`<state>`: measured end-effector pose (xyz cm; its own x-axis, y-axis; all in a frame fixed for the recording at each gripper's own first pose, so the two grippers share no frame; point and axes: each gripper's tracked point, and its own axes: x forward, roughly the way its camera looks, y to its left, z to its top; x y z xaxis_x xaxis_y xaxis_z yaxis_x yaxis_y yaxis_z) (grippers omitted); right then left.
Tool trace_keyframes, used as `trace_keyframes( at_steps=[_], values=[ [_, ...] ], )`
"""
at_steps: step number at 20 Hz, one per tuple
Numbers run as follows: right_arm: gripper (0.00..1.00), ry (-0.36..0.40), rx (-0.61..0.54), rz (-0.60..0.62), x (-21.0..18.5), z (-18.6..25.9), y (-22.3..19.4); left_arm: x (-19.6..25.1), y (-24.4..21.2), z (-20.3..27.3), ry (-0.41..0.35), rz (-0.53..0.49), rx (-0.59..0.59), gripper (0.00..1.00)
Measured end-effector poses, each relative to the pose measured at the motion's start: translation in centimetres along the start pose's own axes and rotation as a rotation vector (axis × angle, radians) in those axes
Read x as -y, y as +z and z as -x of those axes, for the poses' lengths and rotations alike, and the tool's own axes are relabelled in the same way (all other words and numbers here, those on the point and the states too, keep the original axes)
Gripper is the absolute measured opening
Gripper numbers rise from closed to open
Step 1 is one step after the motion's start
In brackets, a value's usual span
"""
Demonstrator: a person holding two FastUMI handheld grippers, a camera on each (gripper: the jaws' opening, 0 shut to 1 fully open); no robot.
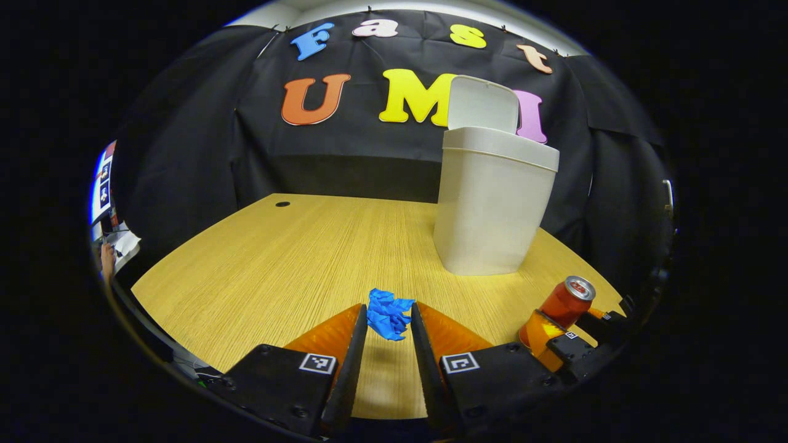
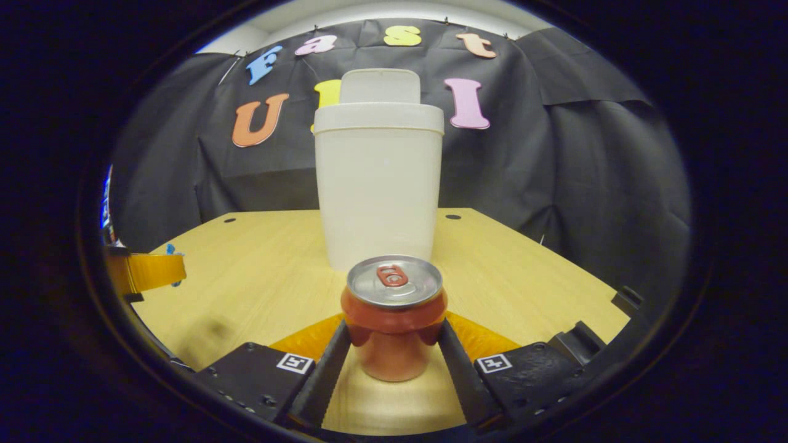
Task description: Press the lid of the desktop garbage bin to open it, pick up the crumpled paper on the desktop and throw it into the bin, then pick up the pop can on the desktop and drop it into the bin, and finally close the garbage bin lid.
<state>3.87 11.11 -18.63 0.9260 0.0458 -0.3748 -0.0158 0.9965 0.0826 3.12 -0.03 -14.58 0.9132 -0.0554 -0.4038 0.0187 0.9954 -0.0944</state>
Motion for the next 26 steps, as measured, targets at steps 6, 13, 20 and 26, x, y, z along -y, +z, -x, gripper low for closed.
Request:
trace_keyframes(
  at_steps=[6, 13, 20, 26],
  values=[
    [0.81, 0.033, 0.057, -0.016, 0.5, 1.9, 3.1, 0.3, 0.9, 0.8, 0.001, -0.019, 0.032, 0.48],
    [0.81, 0.076, 0.119, -0.013, 3.2, 3.9, 7.9, 0.5, 4.7, 4.4, 0.036, -0.033, 0.149, 0.48],
    [0.81, 0.088, 0.201, -0.034, 7.7, 6.1, 12.6, 2.0, 7.8, 6.6, 0.029, -0.012, 0.228, 0.48],
    [0.81, 0.105, 0.198, -0.07, 9.4, 6.4, 13.3, 2.9, 12.2, 5.7, 0.04, -0.036, 0.286, 0.48]
  ],
)
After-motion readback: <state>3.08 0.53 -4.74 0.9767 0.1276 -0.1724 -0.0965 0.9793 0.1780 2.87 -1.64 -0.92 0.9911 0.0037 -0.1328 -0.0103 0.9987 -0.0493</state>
